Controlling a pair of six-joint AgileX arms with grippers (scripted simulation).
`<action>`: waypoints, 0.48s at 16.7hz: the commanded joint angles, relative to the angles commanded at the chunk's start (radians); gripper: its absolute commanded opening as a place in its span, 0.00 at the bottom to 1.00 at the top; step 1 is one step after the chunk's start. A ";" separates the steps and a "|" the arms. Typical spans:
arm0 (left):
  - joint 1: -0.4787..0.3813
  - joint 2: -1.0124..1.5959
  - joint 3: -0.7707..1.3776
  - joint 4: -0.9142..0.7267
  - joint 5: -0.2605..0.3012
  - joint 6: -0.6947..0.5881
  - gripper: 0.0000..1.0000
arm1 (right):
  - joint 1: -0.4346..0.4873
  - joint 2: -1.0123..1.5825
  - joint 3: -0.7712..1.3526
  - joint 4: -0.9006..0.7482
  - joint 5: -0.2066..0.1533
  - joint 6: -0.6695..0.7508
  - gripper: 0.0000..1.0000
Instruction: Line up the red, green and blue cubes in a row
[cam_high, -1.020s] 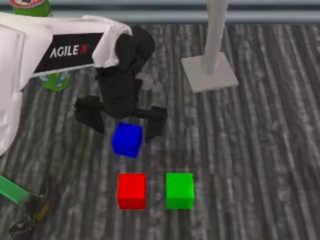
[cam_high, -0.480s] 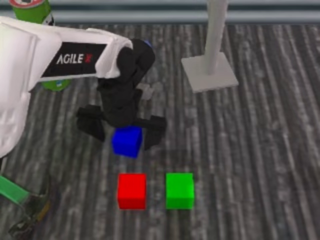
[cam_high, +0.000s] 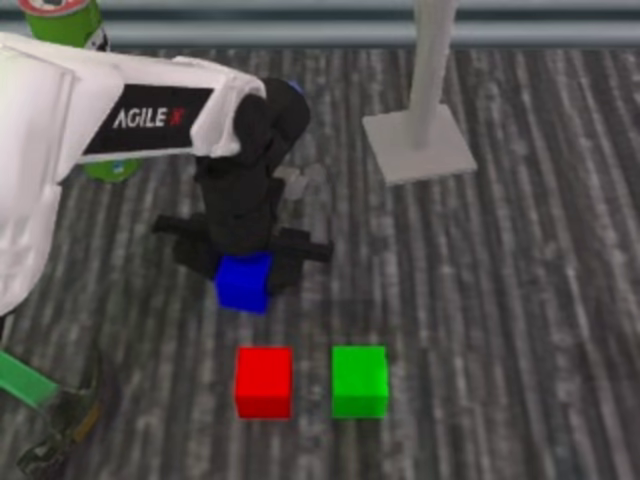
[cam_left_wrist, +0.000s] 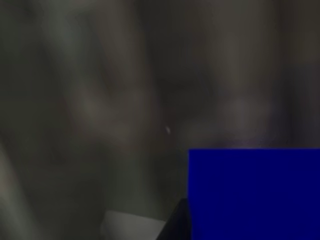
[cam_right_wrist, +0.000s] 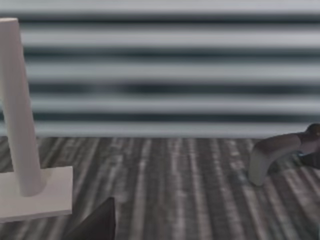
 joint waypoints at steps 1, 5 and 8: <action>0.000 0.000 0.000 0.000 0.000 0.000 0.17 | 0.000 0.000 0.000 0.000 0.000 0.000 1.00; 0.000 0.000 0.000 0.000 0.000 0.000 0.00 | 0.000 0.000 0.000 0.000 0.000 0.000 1.00; 0.000 0.000 0.000 0.000 0.000 0.000 0.00 | 0.000 0.000 0.000 0.000 0.000 0.000 1.00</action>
